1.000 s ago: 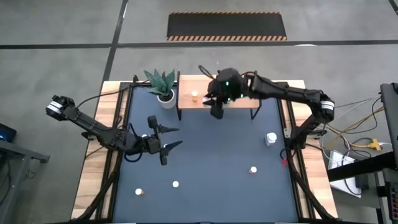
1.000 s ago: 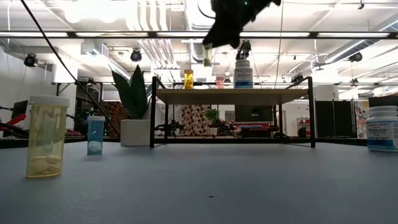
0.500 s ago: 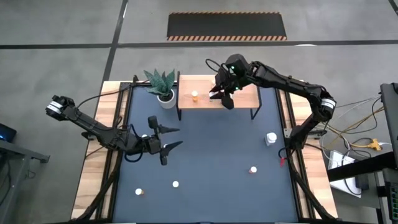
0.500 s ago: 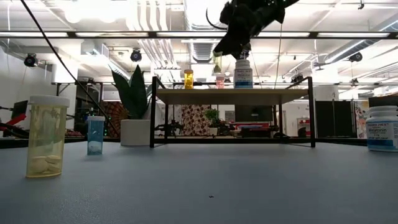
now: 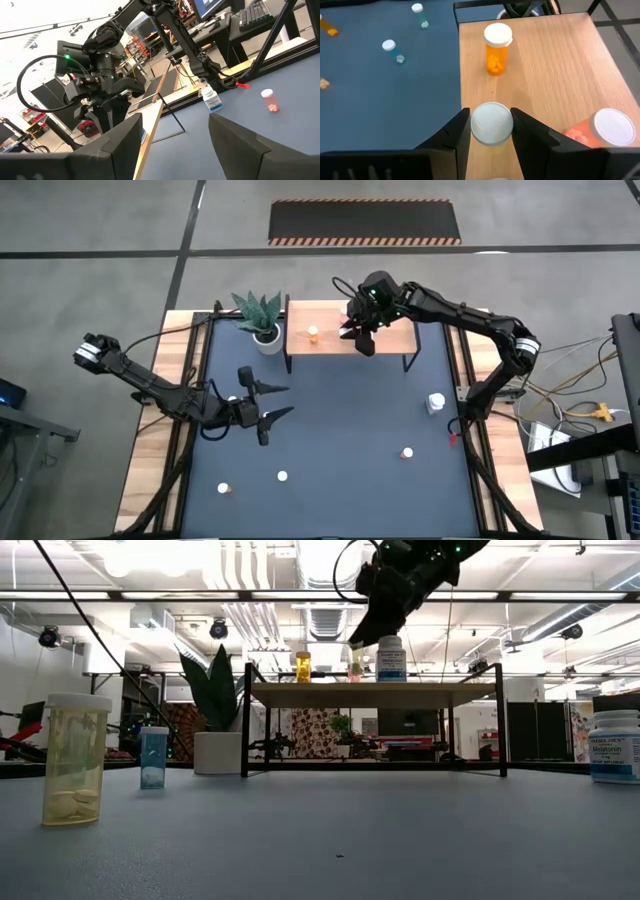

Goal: Pick and place medicine bottles onto shelf by color
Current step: Put the right yellow medicine bottle on the shelf

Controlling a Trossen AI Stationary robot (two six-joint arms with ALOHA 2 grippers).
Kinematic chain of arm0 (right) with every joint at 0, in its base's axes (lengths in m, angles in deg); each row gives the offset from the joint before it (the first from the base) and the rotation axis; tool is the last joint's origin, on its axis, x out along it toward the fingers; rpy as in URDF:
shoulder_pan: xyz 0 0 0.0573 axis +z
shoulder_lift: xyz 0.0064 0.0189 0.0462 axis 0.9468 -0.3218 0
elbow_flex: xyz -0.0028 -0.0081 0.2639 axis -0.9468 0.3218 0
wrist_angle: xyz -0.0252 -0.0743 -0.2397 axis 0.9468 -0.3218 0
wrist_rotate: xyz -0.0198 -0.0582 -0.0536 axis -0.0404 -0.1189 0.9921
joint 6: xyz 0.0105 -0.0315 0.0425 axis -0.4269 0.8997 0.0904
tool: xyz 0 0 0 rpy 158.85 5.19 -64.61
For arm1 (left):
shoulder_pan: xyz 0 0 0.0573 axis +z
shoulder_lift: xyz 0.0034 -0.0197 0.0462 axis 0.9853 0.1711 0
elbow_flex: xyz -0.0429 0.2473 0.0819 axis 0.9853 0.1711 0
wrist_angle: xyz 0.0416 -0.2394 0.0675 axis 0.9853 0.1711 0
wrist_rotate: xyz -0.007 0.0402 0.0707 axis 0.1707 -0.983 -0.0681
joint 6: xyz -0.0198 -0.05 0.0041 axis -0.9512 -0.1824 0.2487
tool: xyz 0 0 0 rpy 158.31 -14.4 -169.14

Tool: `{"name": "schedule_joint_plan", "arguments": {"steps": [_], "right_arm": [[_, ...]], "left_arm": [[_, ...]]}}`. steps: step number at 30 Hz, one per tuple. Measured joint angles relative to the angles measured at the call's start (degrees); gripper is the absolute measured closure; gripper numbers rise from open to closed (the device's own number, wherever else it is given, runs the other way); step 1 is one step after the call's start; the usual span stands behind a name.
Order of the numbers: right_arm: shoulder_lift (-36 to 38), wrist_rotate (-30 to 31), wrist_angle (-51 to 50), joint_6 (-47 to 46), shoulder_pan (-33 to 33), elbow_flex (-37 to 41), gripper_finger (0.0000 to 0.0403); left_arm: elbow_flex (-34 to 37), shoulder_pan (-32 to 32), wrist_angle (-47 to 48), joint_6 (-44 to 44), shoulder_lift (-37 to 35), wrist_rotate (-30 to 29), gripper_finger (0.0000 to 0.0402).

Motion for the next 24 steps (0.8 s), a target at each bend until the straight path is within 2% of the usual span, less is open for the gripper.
{"name": "schedule_joint_plan", "arguments": {"steps": [24], "right_arm": [[-2.23,-0.15,1.56,2.64,0.02,0.68,0.0282]], "left_arm": [[0.04,0.0,0.15,-0.05,0.02,0.02,0.019]]}}
